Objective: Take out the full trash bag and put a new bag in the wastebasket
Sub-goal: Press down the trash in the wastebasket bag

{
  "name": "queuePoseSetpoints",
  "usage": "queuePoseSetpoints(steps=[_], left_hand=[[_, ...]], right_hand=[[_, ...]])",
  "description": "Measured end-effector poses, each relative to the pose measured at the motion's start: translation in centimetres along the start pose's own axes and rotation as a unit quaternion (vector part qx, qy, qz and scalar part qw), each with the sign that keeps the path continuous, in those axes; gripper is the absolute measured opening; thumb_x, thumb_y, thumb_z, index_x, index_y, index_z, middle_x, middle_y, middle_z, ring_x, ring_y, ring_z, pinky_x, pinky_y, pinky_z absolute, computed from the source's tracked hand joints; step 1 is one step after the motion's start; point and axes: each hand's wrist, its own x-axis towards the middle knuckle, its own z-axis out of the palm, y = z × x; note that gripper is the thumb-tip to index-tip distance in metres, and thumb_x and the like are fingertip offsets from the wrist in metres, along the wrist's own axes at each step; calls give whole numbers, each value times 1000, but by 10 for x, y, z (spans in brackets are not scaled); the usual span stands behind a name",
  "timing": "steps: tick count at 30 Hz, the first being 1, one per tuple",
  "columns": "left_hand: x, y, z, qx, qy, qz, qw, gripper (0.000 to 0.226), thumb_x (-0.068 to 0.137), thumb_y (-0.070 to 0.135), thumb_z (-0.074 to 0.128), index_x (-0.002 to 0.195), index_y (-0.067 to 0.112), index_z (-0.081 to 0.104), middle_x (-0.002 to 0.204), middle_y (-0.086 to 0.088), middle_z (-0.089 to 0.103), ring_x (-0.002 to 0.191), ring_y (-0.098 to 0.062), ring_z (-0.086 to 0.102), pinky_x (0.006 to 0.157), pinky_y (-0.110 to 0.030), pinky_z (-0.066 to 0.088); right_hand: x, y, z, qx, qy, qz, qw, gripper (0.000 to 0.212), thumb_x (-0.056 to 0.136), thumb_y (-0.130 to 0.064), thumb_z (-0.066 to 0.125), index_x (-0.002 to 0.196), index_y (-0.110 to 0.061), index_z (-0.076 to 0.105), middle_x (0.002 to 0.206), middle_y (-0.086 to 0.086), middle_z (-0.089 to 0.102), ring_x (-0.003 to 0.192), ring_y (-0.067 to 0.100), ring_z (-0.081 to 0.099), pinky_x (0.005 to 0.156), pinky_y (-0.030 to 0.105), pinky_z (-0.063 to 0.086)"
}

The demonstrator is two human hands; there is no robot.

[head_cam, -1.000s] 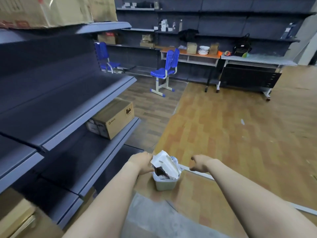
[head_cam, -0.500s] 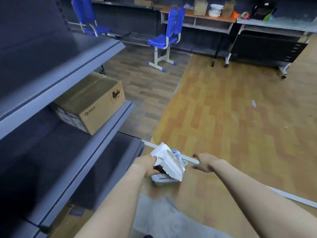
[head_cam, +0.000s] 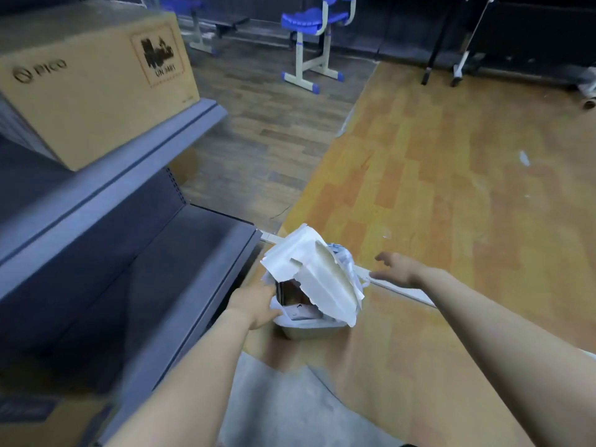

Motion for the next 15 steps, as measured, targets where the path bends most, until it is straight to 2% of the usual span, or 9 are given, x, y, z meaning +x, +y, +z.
queuePoseSetpoints(steps=[3, 6, 10, 14, 15], left_hand=[[30, -11, 47, 41, 120, -13, 992, 32, 95, 38, 42, 114, 16, 55, 117, -2, 55, 106, -22, 56, 78, -32, 44], [50, -31, 81, 82, 199, -26, 976, 33, 98, 36, 37, 113, 14, 56, 113, -4, 55, 106, -22, 54, 77, -31, 42], [72, -48, 108, 103, 246, -47, 963, 34, 98, 38, 36, 108, 12, 56, 113, -6, 56, 107, -25, 54, 73, -31, 38], [75, -37, 123, 89, 293, -48, 951, 34, 99, 35, 33, 112, 13, 56, 115, -5, 55, 109, -24, 54, 80, -33, 41], [72, -32, 128, 78, 298, -52, 950, 36, 99, 36, 32, 113, 13, 56, 116, -5, 56, 109, -23, 54, 82, -33, 41]], right_hand=[[44, 19, 34, 57, 31, -20, 998, 64, 93, -35, 54, 144, -6, 31, 149, 15, 36, 137, 26, 36, 109, 33, 31], [77, 33, 62, 77, 60, -33, 995, 65, 92, -36, 55, 144, -6, 31, 150, 15, 34, 137, 26, 36, 109, 33, 31], [94, 38, 88, 100, 102, -60, 988, 63, 93, -33, 54, 144, -4, 32, 150, 14, 34, 136, 26, 37, 108, 33, 31], [82, 30, 111, 179, 141, -103, 968, 57, 93, -30, 55, 138, 1, 40, 142, 24, 42, 131, 35, 42, 108, 42, 35], [78, 28, 118, 193, 153, -115, 962, 55, 92, -30, 56, 137, 0, 42, 140, 22, 45, 129, 35, 45, 106, 42, 37]])
